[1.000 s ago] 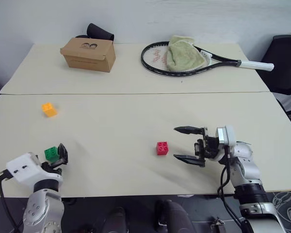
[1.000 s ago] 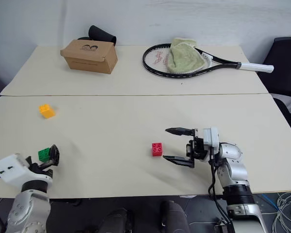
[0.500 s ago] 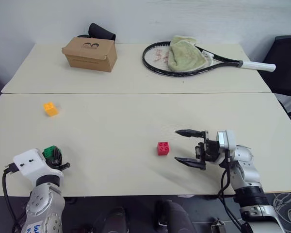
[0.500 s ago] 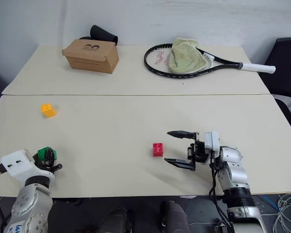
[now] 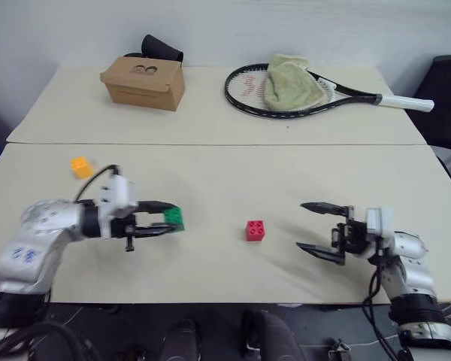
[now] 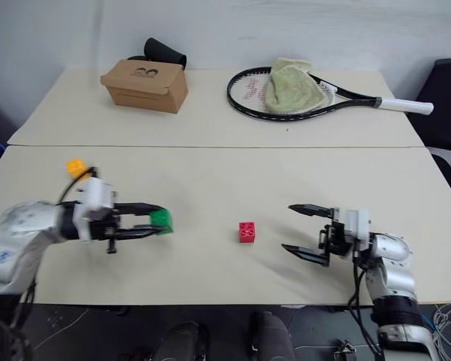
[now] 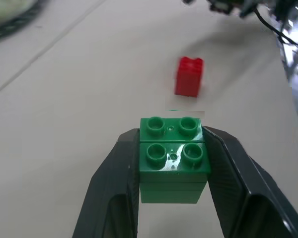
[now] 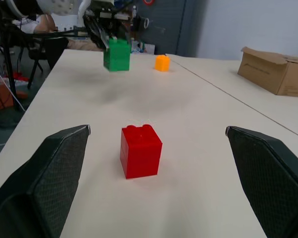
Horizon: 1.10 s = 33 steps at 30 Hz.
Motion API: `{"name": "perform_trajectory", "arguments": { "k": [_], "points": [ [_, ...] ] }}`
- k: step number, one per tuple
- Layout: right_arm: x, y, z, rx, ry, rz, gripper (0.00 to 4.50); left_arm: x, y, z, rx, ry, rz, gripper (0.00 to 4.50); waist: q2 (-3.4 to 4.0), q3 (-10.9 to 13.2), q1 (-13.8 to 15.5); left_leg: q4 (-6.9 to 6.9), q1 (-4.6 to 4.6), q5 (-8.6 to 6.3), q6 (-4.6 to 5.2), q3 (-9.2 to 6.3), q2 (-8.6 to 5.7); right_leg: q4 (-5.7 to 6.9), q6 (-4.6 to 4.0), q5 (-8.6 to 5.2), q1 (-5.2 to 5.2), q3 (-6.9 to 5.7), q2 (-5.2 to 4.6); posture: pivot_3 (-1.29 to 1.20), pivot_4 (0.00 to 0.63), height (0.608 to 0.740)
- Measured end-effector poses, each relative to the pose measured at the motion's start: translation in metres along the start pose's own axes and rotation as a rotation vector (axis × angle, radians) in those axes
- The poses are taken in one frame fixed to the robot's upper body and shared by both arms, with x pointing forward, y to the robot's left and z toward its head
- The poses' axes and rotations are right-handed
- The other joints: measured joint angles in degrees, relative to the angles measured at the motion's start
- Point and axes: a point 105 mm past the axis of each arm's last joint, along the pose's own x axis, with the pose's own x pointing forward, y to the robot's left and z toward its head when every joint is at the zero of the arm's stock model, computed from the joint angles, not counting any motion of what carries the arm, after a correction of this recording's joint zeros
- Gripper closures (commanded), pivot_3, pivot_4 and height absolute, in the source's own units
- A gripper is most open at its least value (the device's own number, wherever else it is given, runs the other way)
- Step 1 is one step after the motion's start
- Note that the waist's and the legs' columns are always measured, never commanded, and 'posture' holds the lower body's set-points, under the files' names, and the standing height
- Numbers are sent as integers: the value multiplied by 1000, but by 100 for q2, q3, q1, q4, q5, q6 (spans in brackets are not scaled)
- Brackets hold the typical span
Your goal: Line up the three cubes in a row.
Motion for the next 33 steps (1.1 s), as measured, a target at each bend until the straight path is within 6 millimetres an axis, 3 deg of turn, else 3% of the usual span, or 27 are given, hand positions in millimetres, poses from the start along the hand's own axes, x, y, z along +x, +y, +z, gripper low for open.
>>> {"name": "perform_trajectory", "arguments": {
  "k": [6,15,21,22,24,27,33],
  "points": [
    [-6,20,10,-11,15,12,0,40,2,-26,45,60,-196,3022,-1,0,-21,9,9,2,-4,11,0,11,3,2,-7,3,20,0,150,740],
    [14,36,39,-27,0,-18,0,65,15,-29,60,-30,-183,3022,-2,1,144,56,3,-23,44,-12,-3,35,16,9,5,13,-16,0,150,740],
    [34,25,58,-45,-14,-37,0,62,18,-33,41,-10,-164,1145,-3,2,127,59,-8,-21,39,-14,2,36,15,8,-3,11,-9,0,150,740],
    [37,22,60,-43,-16,-41,0,60,20,-33,45,-13,-148,914,-3,2,121,59,-8,-19,35,-13,3,36,14,8,-4,10,-6,0,150,740],
    [39,20,61,-40,-18,-45,0,55,22,-32,49,-10,-126,914,-3,2,112,59,-10,-18,34,-12,6,36,14,7,-6,9,-2,0,150,740],
    [46,15,65,-33,-29,-25,0,25,19,-35,57,12,-49,914,-3,2,-5,56,-12,-19,33,-12,13,37,11,5,-10,16,-3,0,150,740],
    [63,7,71,-30,-89,2,0,-61,-21,-51,-88,53,304,914,-7,4,-197,33,-5,-25,41,-10,18,38,8,0,-18,27,-15,0,150,740]
  ]
}}
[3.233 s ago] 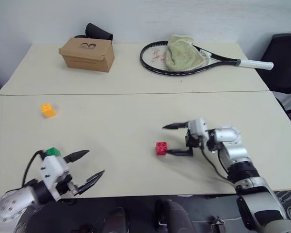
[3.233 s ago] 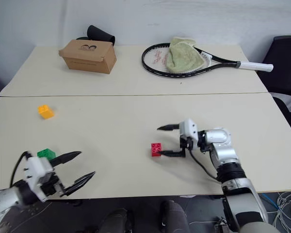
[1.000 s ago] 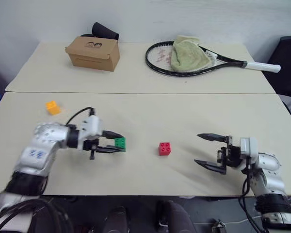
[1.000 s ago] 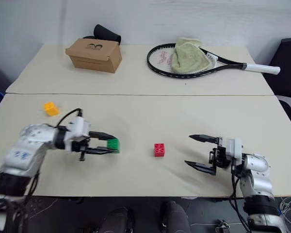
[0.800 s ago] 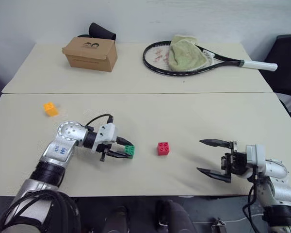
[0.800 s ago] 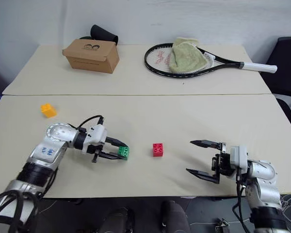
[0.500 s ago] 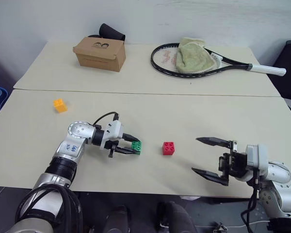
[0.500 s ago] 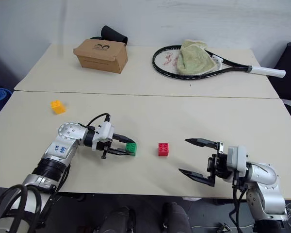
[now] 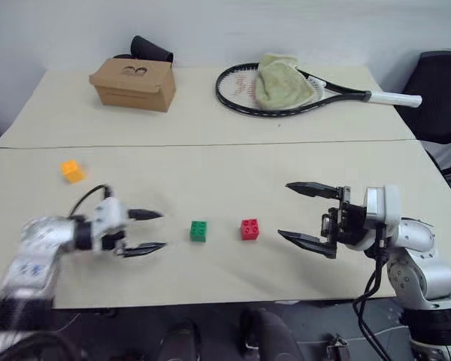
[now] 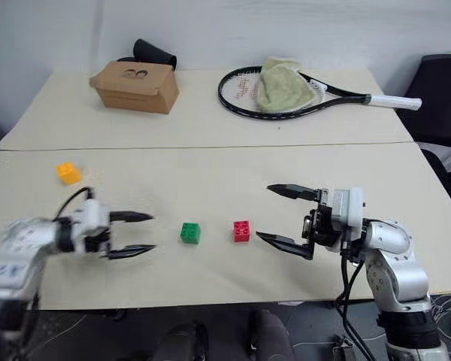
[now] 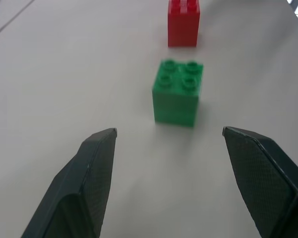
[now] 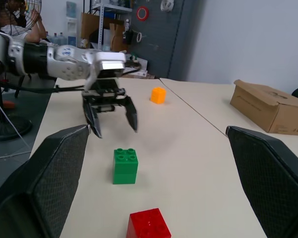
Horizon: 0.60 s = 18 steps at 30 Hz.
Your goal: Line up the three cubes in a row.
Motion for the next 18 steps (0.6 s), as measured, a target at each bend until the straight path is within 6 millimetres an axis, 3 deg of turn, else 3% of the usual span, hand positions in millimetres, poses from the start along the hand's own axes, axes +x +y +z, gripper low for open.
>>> {"name": "perform_trajectory", "arguments": {
  "k": [4,5,7,9,14,18],
  "points": [
    [7,-2,-10,34,-32,-24,0,-66,12,-18,-114,-19,478,132,-3,1,76,-9,0,-1,4,-14,-11,-2,-1,0,1,-12,-17,0,150,740],
    [10,0,-11,36,-40,-23,0,-91,11,-26,-155,-18,642,27,-4,1,70,-12,0,-3,7,-14,-11,-5,-1,0,2,-11,-19,0,150,740],
    [10,1,-16,43,-44,-31,0,-125,4,-37,-222,-26,868,27,-5,0,77,-13,0,-7,13,-15,-13,-15,0,0,6,-12,-22,0,150,740],
    [9,1,-20,49,-49,-41,0,-145,-6,-45,-286,-48,1031,27,-6,0,91,-14,3,-11,18,-16,-15,-25,2,2,15,-15,-24,0,150,740],
    [4,1,-36,61,-53,-61,0,-153,-11,-55,-428,-167,1319,27,-15,-5,211,-11,5,-11,18,-22,-15,-31,4,4,25,-22,-21,0,150,740],
    [-1,1,-45,56,-50,-66,0,-136,11,-42,-467,-253,1368,27,-17,-7,218,-11,6,-10,18,-22,-19,-29,5,4,27,-22,-20,0,150,740]
  ]
}}
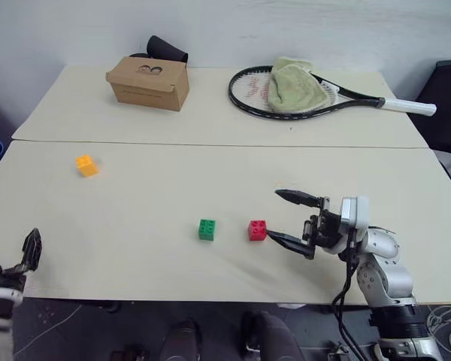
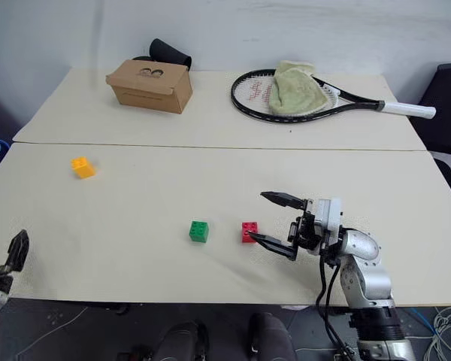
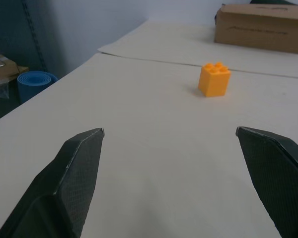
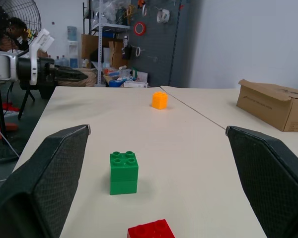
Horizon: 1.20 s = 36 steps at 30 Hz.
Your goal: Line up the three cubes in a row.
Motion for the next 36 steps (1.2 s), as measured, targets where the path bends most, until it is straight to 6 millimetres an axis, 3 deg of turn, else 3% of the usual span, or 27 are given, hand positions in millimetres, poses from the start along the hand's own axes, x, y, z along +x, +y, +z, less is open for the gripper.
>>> {"name": "perform_trajectory", "arguments": {
  "k": [3,8,11,15,19,20,26,30,36],
  "points": [
    [-3,1,-4,-6,-8,-3,0,29,-26,5,-51,-12,-33,27,-1,0,-18,1,0,2,-2,1,0,3,1,1,0,0,2,0,150,740],
    [-5,-2,-7,-26,-21,-21,0,114,-46,25,-74,-3,24,27,-7,-3,-25,4,2,16,-19,2,-3,25,-1,2,-3,-4,8,0,150,740],
    [-7,-1,-8,-31,-20,-27,0,152,-50,13,-84,78,73,27,-9,-3,-46,0,6,24,-36,22,-1,28,0,2,-12,-8,14,0,150,740],
    [-6,-1,-7,-47,-31,-39,0,179,-67,-5,-43,173,31,27,-10,-2,-53,-7,2,29,-47,34,0,38,2,2,-19,-16,15,0,150,740],
    [-5,1,-8,-42,-37,-59,0,192,-71,-17,27,218,41,27,-11,-1,-38,-7,1,29,-47,40,0,39,2,2,-23,-17,13,0,150,740],
    [-5,3,-7,-42,-36,-62,0,193,-69,-19,24,226,53,201,-12,-1,-40,-8,0,29,-47,39,0,39,2,2,-24,-17,13,0,150,740],
    [0,7,1,-65,-44,-77,0,193,-66,-34,6,266,66,1894,-14,0,-34,-1,1,29,-48,40,-2,37,2,2,-29,-16,9,0,150,740],
    [1,6,3,-63,-42,-93,0,193,-67,-31,4,243,55,3006,-15,0,-33,0,2,30,-50,39,-2,40,2,2,-29,-15,8,0,150,740],
    [1,5,3,-71,-23,-88,0,181,-77,-15,14,127,-165,2986,-15,0,-62,-3,1,30,-52,48,0,61,2,2,-33,-13,11,0,150,740]
  ]
}}
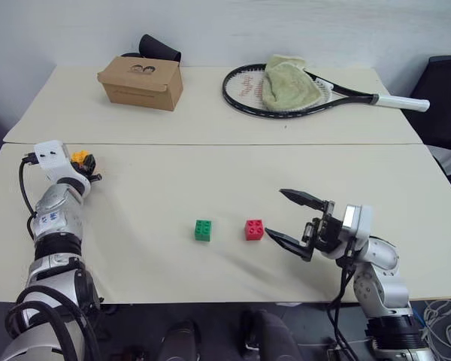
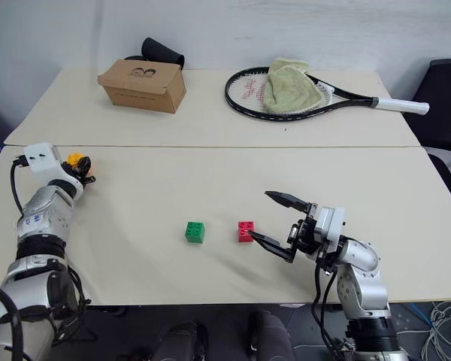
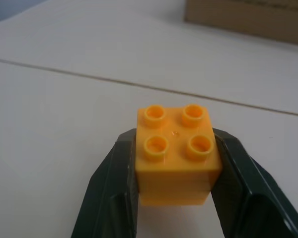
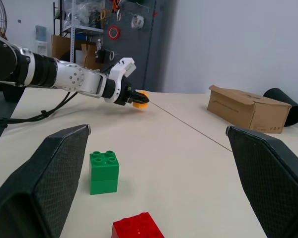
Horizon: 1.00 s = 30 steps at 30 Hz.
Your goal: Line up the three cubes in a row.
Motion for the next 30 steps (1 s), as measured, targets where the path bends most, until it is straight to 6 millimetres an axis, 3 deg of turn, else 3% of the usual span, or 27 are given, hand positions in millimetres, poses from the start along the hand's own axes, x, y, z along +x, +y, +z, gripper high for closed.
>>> {"name": "perform_trajectory", "arguments": {
  "k": [3,6,8,13,15,22,30],
  "points": [
    [-1,-2,1,-4,17,4,0,-31,-8,7,89,-29,-283,2986,-1,1,-92,0,-8,3,-6,9,3,7,-2,-1,-15,4,2,0,150,740],
    [-6,-4,1,-8,50,9,0,-72,-39,21,257,-40,-698,2986,-1,1,-104,12,-27,5,-7,13,2,7,-7,-4,-41,12,-2,0,150,740],
    [-7,-5,1,-5,59,13,0,-91,-57,25,330,-36,-888,2986,1,1,-73,17,-26,5,-7,8,-2,8,-10,-6,-40,15,-6,0,150,740],
    [-36,-10,7,-16,160,6,0,-133,-83,-1,602,164,-1359,2986,7,3,19,13,-24,-10,18,10,-2,8,-15,-9,-41,18,-2,0,150,740],
    [-39,-10,9,-20,168,15,0,-137,-89,-15,635,214,-1485,2986,7,3,33,16,-27,-12,21,10,1,9,-17,-9,-44,16,5,0,150,740],
    [-42,-8,9,-10,178,24,0,-106,-107,-26,673,182,-1518,2986,7,3,29,50,-61,-2,6,9,2,16,-12,-7,-62,-5,14,0,150,740],
    [-47,-3,21,-28,191,6,0,-109,-120,-46,641,243,-1614,2986,6,3,32,60,-68,-5,11,5,4,18,-8,-5,-65,-3,11,0,150,740]
  ]
}}
